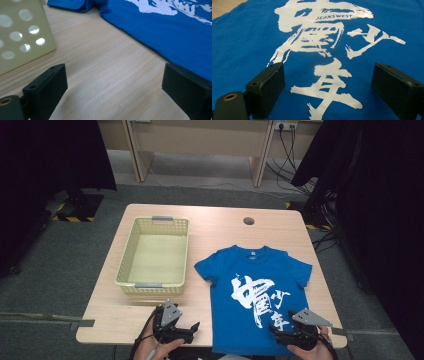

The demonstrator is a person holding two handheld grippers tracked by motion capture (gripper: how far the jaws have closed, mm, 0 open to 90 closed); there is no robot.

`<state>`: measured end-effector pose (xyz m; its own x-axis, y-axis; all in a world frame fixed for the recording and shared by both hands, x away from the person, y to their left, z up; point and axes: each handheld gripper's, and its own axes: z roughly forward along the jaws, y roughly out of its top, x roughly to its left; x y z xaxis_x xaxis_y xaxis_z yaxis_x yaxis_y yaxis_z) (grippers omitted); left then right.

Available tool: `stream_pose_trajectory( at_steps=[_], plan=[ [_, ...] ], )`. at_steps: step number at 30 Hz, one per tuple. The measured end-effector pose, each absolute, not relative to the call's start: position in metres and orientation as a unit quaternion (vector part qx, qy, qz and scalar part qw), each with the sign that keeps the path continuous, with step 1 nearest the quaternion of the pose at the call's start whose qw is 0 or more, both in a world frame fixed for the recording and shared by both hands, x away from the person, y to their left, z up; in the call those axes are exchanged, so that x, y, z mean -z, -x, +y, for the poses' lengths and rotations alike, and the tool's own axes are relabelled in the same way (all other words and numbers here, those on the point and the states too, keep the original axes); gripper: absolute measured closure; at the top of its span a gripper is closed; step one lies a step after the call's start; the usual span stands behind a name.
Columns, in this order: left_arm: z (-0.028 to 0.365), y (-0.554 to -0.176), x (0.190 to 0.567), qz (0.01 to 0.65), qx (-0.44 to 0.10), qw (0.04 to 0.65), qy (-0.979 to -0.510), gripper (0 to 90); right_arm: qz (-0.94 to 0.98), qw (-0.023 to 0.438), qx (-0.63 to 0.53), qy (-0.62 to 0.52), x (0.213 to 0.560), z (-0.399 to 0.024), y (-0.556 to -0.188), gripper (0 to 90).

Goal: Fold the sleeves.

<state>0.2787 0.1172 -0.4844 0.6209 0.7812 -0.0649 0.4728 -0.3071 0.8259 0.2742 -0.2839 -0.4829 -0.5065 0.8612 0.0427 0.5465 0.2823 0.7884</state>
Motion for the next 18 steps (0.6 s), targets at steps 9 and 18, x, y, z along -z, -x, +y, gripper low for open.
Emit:
stream_pose_trajectory(
  at_steps=[9, 18],
  plan=[
    [0.102, -0.285, 0.477, 0.385, -0.176, 0.436, -0.794, 8.1, 0.779, 0.198, -0.385, -0.455, 0.484, -0.283, -0.275, 12.0],
    [0.083, -0.298, 0.474, 0.374, -0.172, 0.434, -0.802, 9.0, 0.779, 0.196, -0.384, -0.455, 0.485, -0.283, -0.276, 12.0]
  ],
)
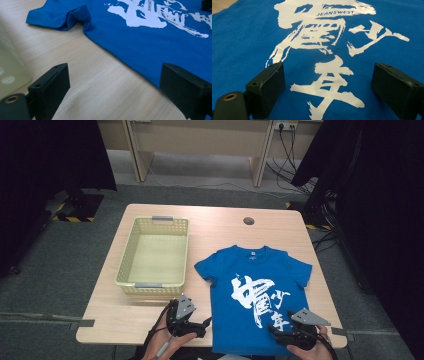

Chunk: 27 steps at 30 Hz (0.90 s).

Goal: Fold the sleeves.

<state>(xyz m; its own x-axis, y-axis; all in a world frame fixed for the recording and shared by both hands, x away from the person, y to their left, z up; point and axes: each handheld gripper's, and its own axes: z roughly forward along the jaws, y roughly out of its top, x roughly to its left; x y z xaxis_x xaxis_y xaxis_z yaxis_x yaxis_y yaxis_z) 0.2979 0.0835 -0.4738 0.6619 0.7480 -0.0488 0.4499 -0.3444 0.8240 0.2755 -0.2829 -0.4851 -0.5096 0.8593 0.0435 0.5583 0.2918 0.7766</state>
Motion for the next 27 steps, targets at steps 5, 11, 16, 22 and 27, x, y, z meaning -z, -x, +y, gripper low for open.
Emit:
stream_pose_trajectory(
  at_steps=[5, 11, 16, 22, 27],
  plan=[
    [0.076, -0.304, 0.472, 0.37, -0.172, 0.432, -0.804, 8.9, 0.78, 0.197, -0.383, -0.454, 0.485, -0.283, -0.276, 12.0],
    [0.069, -0.315, 0.471, 0.375, -0.172, 0.427, -0.805, 8.2, 0.782, 0.201, -0.38, -0.451, 0.486, -0.282, -0.276, 11.6],
    [0.06, -0.326, 0.472, 0.38, -0.173, 0.422, -0.805, 7.9, 0.783, 0.201, -0.379, -0.45, 0.486, -0.282, -0.275, 11.6],
    [0.051, -0.338, 0.47, 0.384, -0.187, 0.414, -0.804, 8.0, 0.786, 0.209, -0.372, -0.448, 0.486, -0.282, -0.275, 11.6],
    [0.042, -0.347, 0.468, 0.39, -0.214, 0.4, -0.801, 8.1, 0.786, 0.209, -0.369, -0.45, 0.486, -0.282, -0.275, 11.6]
  ],
)
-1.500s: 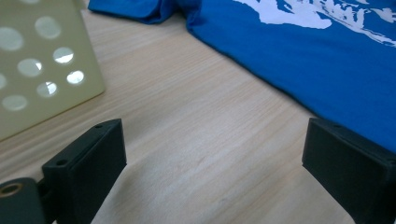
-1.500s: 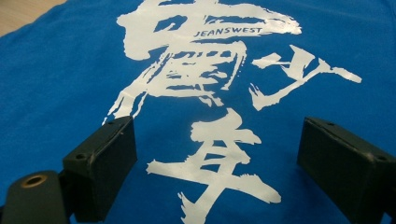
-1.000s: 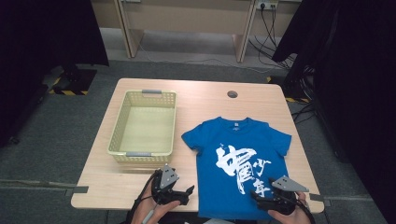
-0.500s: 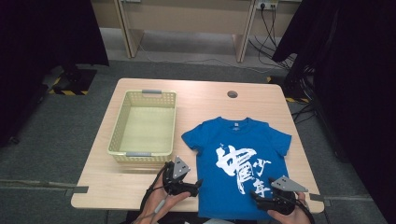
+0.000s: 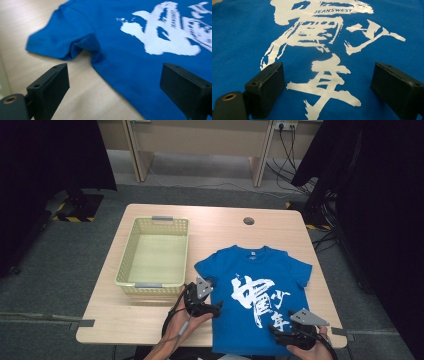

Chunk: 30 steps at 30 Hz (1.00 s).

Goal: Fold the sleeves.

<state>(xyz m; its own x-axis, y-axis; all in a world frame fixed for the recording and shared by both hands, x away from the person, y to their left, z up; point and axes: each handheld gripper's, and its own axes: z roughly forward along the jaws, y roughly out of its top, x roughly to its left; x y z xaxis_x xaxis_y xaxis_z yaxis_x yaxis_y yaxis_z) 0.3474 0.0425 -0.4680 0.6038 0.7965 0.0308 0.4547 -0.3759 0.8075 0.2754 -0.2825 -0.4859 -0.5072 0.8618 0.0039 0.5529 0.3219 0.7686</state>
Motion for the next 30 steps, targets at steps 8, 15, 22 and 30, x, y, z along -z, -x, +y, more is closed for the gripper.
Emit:
stream_pose_trajectory(
  at_steps=[8, 15, 22, 30],
  plan=[
    [0.03, -0.364, 0.466, 0.405, -0.205, 0.382, -0.805, 11.7, 0.784, 0.211, -0.369, -0.452, 0.486, -0.283, -0.275, 11.6],
    [0.026, -0.382, 0.456, 0.422, -0.205, 0.39, -0.792, 12.4, 0.784, 0.211, -0.369, -0.452, 0.486, -0.283, -0.275, 11.5],
    [0.019, -0.405, 0.462, 0.438, -0.211, 0.374, -0.79, 14.3, 0.783, 0.211, -0.371, -0.452, 0.486, -0.283, -0.275, 11.6],
    [0.03, -0.419, 0.46, 0.462, -0.213, 0.368, -0.778, 16.9, 0.784, 0.211, -0.371, -0.451, 0.487, -0.283, -0.275, 11.5]
  ],
)
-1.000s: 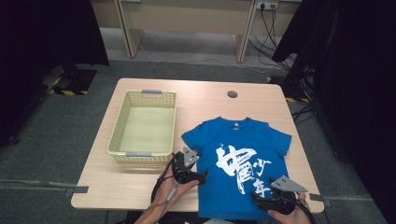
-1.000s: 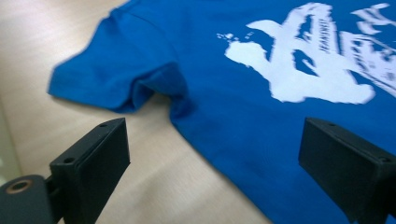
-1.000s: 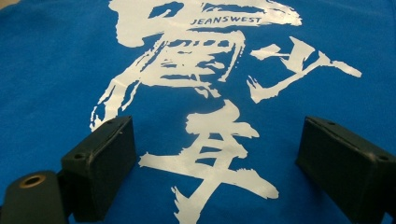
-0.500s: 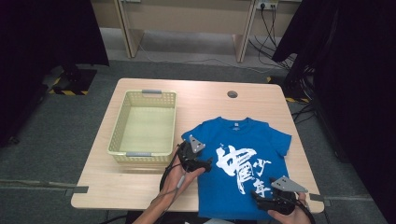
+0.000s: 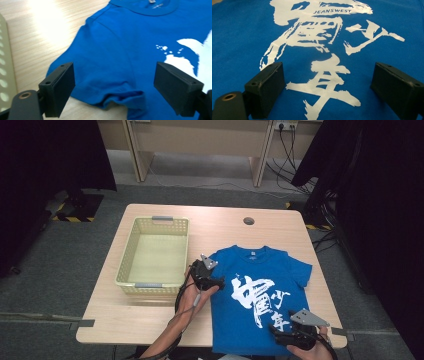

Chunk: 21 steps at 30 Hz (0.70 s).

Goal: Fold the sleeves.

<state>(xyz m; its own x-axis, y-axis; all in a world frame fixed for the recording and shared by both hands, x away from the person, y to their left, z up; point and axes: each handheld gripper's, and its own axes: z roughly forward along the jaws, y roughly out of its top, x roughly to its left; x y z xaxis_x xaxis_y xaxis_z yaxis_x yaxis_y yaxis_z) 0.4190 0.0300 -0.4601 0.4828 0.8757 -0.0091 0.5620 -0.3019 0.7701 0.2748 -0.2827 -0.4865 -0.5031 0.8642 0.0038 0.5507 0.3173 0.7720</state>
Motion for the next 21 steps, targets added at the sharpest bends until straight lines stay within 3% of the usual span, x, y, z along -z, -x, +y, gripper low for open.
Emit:
stream_pose_trajectory(
  at_steps=[9, 21],
  plan=[
    [0.027, -0.435, 0.465, 0.477, -0.216, 0.348, -0.778, 22.4, 0.784, 0.212, -0.371, -0.451, 0.487, -0.283, -0.275, 11.4],
    [0.022, -0.444, 0.472, 0.5, -0.226, 0.338, -0.765, 20.7, 0.784, 0.212, -0.372, -0.45, 0.487, -0.282, -0.275, 11.1]
  ],
)
